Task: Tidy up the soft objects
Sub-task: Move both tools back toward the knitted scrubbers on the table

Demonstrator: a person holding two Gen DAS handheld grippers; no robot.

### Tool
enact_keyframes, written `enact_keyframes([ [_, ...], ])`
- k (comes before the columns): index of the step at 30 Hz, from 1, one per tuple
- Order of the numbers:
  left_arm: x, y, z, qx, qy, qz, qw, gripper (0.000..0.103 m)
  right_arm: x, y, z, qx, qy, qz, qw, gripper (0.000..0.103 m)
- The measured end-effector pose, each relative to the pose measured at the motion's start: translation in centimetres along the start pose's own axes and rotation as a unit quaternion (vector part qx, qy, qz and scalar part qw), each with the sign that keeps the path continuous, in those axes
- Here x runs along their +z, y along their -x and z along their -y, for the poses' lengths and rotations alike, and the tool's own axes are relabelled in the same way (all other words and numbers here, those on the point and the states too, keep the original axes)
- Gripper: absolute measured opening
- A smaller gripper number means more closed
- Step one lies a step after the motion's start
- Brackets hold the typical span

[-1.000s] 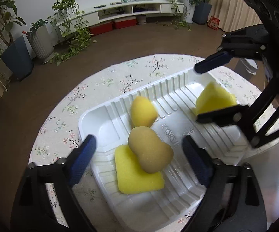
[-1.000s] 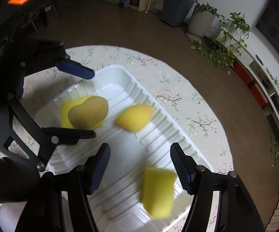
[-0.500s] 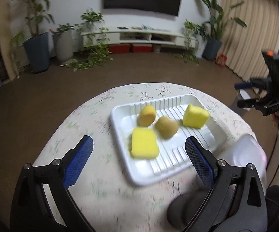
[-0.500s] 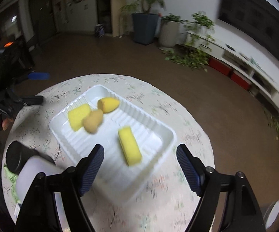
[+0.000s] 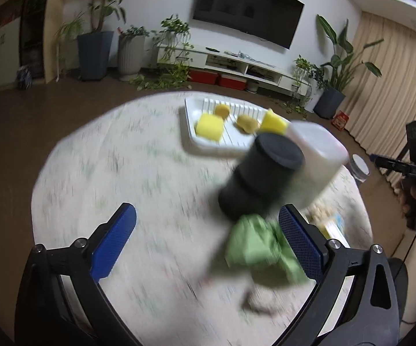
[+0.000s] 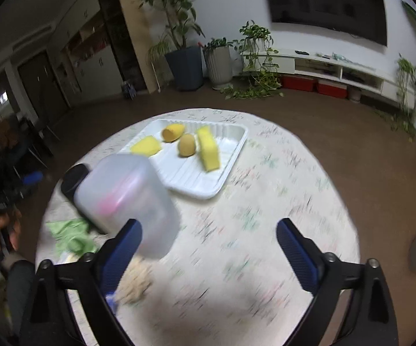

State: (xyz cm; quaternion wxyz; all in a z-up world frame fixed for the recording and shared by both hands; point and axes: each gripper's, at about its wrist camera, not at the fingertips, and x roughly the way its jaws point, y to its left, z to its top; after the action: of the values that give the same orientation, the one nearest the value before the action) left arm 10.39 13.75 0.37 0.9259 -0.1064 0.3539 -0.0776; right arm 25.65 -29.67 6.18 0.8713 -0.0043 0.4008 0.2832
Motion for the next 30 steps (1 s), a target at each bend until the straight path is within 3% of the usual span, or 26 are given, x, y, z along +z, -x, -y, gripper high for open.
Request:
enact_keyframes([
  [8,-6.4,3.4,2.5,-0.001,0.035,0.005,0.9994,0.103,-7.2,2.2,-2.9,0.016,-0.056,-0.004,0.998,0.103],
  [17,-11.5,2.9,7.1,-0.015,-0.007,-0.018,0.9997,0.103,-14.0,3.1,-7.9,0.023,-0.094,-0.003,0.995,0.103],
  [24,-12.9,2.8,9.0,-0.017,-0.032,-0.018,0.9992,0.103,-18.0,2.0,-13.3,-0.01,-0.06,-0.002,0.998,0.103],
  [30,-13.0,2.5,8.8,-0.013,-0.03,-0.014,0.9994,0.103,-19.5,0.2,-16.2,-0.027,-0.04,-0.008,0.999,0.103],
])
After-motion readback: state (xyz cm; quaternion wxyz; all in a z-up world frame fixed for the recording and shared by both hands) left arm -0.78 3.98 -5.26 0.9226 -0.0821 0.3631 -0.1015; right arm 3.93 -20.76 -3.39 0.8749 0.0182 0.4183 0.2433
